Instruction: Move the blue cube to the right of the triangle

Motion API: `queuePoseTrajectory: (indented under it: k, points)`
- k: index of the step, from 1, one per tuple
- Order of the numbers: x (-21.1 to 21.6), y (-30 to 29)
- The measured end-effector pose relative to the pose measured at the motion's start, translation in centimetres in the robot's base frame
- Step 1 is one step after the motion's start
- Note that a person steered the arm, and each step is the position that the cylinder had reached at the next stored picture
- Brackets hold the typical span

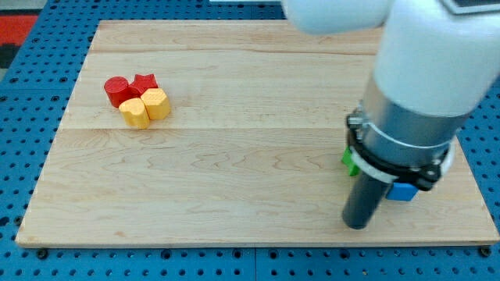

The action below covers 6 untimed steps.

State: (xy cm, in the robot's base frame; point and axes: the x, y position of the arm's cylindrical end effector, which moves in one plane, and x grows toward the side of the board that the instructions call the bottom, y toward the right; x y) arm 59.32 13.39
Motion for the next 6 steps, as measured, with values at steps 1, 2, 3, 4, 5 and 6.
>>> queuePoseTrajectory:
  k: [1,2,3,4,5,6]
  points:
    - [0.0,1.6]
    - [-0.1,4.6]
    - [-0.3,5.2]
    - [-1.5,4.2]
    - [-3.4,4.6]
    - [-4.6,8.1]
